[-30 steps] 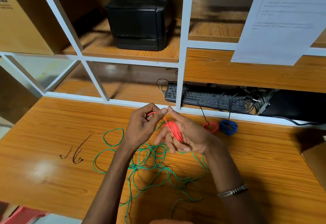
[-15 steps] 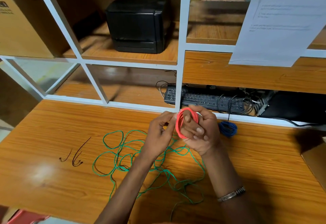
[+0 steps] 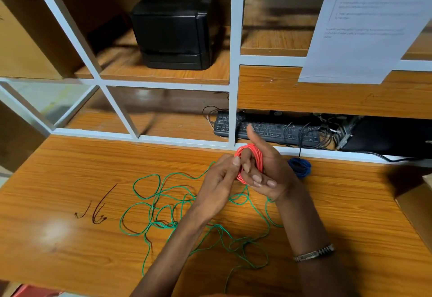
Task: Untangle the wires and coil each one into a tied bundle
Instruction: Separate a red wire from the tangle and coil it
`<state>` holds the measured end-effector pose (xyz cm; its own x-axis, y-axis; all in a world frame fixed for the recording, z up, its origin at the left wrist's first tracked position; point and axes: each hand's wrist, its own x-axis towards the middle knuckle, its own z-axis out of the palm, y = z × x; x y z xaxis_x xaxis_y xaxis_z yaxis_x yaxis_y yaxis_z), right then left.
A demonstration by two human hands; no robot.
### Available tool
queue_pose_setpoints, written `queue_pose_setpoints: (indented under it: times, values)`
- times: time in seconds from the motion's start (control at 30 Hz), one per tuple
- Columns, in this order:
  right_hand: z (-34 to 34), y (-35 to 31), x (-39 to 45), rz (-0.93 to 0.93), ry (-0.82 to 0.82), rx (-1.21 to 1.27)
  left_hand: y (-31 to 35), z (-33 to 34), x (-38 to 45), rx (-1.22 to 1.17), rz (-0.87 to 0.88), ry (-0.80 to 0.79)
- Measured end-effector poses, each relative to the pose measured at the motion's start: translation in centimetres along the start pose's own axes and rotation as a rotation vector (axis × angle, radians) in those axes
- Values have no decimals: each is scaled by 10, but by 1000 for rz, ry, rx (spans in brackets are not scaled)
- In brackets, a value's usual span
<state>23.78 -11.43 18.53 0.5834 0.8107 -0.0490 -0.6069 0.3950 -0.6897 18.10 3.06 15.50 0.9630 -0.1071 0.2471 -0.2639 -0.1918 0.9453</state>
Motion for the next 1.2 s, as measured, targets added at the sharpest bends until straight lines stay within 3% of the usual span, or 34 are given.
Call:
queue_pose_setpoints:
  times: [0.17, 0.3, 0.5, 0.93, 1.2]
  values:
    - [17, -2, 8, 14, 299, -219, 0, -5, 2, -221, -91, 99]
    - [20, 2, 18, 4, 498, -313, -5, -3, 2, -215, -91, 155]
    - [31, 9, 28, -21, 628, -416, -11, -1, 1, -387, -138, 278]
    - [48, 12, 14, -38, 570, -521, 1, 9, -10, -677, -175, 337]
    - [31, 17, -12, 43, 60, -311, 3, 21, -26, -819, -232, 458]
